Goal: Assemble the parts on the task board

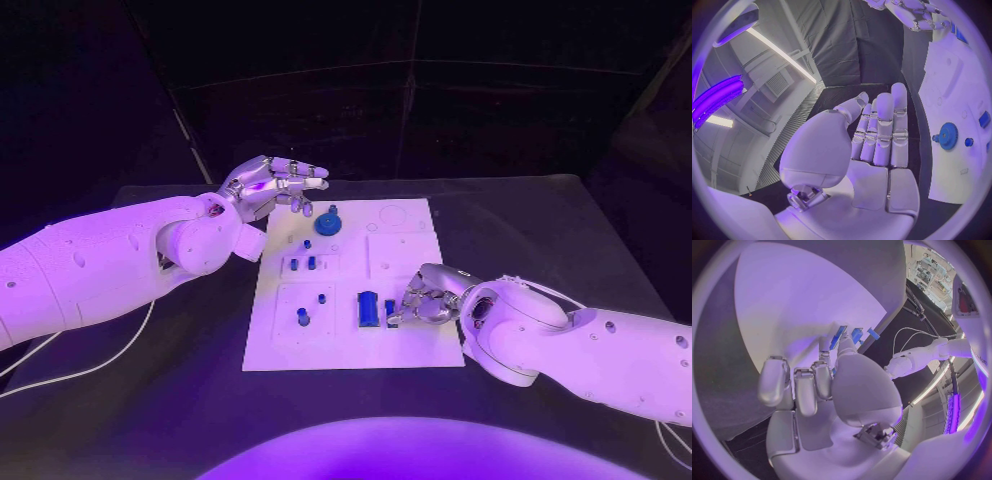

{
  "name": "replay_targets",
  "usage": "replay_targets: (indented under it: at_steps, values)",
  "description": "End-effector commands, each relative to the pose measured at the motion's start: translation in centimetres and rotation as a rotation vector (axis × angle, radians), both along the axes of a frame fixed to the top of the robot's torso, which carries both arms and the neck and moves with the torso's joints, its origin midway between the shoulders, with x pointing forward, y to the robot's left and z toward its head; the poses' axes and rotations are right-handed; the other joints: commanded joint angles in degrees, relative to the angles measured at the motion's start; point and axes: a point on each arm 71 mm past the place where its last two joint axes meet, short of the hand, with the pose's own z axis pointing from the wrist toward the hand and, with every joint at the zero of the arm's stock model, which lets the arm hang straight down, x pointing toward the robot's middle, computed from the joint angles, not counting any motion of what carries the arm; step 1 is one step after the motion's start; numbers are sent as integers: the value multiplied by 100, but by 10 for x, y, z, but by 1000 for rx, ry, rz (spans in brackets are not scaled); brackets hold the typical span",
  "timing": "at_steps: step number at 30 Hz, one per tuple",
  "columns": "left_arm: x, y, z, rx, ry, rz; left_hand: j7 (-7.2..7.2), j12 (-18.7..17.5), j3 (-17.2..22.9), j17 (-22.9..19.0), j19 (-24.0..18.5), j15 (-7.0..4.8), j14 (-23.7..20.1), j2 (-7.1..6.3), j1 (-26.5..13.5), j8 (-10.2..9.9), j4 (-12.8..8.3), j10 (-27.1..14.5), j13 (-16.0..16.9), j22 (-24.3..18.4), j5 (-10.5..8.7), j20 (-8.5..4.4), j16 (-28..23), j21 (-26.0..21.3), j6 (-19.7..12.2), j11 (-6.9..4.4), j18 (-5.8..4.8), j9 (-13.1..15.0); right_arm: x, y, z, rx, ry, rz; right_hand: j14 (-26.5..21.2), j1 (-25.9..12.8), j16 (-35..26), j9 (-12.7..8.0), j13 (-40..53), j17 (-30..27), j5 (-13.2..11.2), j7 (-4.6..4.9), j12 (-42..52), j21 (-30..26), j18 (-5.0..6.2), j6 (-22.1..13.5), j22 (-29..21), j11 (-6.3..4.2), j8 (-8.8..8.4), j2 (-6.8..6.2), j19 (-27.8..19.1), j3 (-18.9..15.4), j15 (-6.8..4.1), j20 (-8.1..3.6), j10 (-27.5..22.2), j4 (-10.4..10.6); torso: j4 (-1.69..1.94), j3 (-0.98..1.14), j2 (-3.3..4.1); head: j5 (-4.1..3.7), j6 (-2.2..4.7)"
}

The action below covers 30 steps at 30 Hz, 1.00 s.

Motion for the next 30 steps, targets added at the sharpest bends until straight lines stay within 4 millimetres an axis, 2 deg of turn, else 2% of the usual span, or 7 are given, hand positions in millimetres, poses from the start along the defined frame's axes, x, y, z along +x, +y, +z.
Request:
replay_targets:
  at_steps: [1, 6, 12, 14, 19, 26, 30]
  values:
    - [0, -1, 1, -7, -5, -10, -7, 39, -34, -9, -13, -3, -42, 34, 3, 30, -15, -39, -8, -7, 2, 6, 31, -32, -47, 14, 81, -6, 0, -1, 5, 52, -33, -13, 526, -43, 5, 6, 142, 1082, 88, 15, -33, 8, -45, -4, -22, 6, -49, 22, 9, -62, -11, -17, 51, 17, -3, 1, -1, -2, -2]
    - [0, -1, 1, -7, -5, -9, -3, 50, -40, -16, -14, 2, -47, 43, -2, 32, -10, -60, -11, -10, 2, 9, 34, -36, -61, 18, 80, -7, -4, -5, 11, 140, -42, -9, 483, -133, -110, 12, 5, 894, 256, 50, -248, -104, -8, -112, -219, 36, -120, -8, -88, -179, 11, 1, -46, 89, 0, -1, -14, -12, 21]
    - [1, 1, 1, -4, -6, -1, -3, 51, -41, -16, -14, 2, -48, 44, -3, 33, -9, -61, -11, -10, 2, 10, 35, -36, -62, 18, 80, -7, -8, -11, 16, 360, 31, 1, 197, -48, -910, 30, -921, -215, 367, 192, -1601, -1039, 252, -533, -1664, 161, -243, 91, -784, -264, 113, 87, -747, 199, 1, -30, -47, -70, 139]
    - [3, 1, 1, -4, -12, 12, -3, 52, -42, -16, -14, 2, -48, 44, -4, 33, -9, -61, -11, -10, 2, 10, 35, -37, -62, 19, 79, -7, -3, -14, 21, 452, 22, -1, -33, 193, -1571, 71, -1589, -996, 451, 216, -2540, -1767, 428, -628, -2688, 206, -213, 151, -1263, -233, 140, 111, -1265, 123, 4, -38, -75, -108, 180]
    - [10, 7, 1, -8, -35, 107, -14, 91, -71, -26, -18, 3, -54, 51, -50, 58, 25, -39, -5, -16, 1, 14, 36, -47, -40, 11, 79, -1, 32, -35, 28, 684, -16, -86, -88, 711, -1907, 117, -1949, -1312, 620, 235, -2965, -2210, 497, -641, -3213, 192, -167, 240, -1433, -96, 136, 115, -1484, -154, -11, -103, -205, -209, 365]
    - [21, 12, -4, -58, -38, 221, -53, 213, -578, -127, -203, 47, -290, -131, -708, 101, 458, -17, 20, -149, -4, 71, -137, -275, -42, 4, 67, 0, 88, -67, 23, 867, -9, -223, -1090, 1133, -4087, 52, -3184, -3358, 555, 422, -4440, -3277, 553, -857, -4097, 374, -350, 302, -2022, -108, 321, 276, -2335, -386, -34, -190, -427, -286, 629]
    - [27, 14, -10, -74, -27, 263, -64, 326, -866, -368, -363, 55, -527, -45, -596, 152, 550, -87, 33, -425, -1, 100, -572, -673, -65, -1, 82, -2, 114, -78, 22, 921, -39, -270, -1430, 1345, -5087, -45, -4068, -3826, 424, 505, -5193, -3914, 552, -882, -4489, 453, -530, 409, -2197, -142, 427, 394, -2422, -479, -53, -226, -531, -271, 759]
